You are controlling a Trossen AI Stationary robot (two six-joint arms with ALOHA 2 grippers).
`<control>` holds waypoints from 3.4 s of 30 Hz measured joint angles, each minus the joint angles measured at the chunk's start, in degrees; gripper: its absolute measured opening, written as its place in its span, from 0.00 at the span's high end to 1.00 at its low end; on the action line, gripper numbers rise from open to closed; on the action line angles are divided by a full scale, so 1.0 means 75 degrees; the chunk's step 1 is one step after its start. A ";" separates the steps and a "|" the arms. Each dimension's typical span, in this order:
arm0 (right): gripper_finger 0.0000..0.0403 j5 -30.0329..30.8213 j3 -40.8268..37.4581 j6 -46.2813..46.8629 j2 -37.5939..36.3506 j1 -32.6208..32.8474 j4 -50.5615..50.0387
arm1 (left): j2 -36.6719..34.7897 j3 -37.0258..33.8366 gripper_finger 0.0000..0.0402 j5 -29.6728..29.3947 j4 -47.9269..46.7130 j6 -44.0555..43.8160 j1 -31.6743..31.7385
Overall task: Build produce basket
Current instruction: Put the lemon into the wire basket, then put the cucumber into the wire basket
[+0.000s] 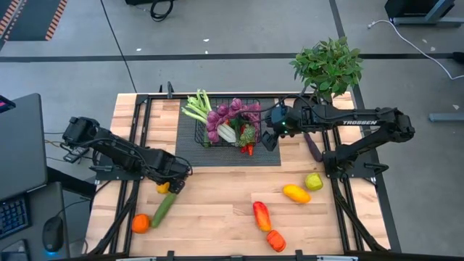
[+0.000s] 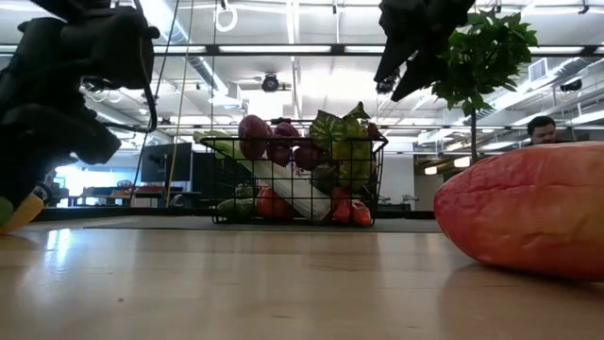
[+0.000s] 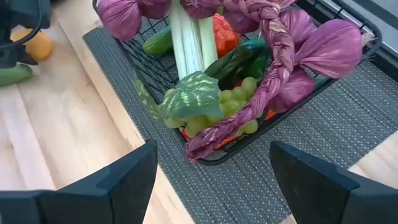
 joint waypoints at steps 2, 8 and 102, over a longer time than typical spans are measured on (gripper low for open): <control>0.22 -0.0247 0.0000 0.0000 -0.0003 0.0000 -0.0022 | 0.0000 0.0035 0.19 -0.0081 0.0146 -0.0096 0.0005; 0.22 -0.0505 0.0000 0.0065 -0.0003 0.0000 -0.0244 | 0.0000 0.0349 0.40 -0.0450 0.0278 -0.0144 0.0052; 0.24 0.0463 0.0003 0.3946 0.0037 0.1390 -0.2336 | 0.0270 0.5442 0.03 0.0165 -0.0549 0.5574 0.3613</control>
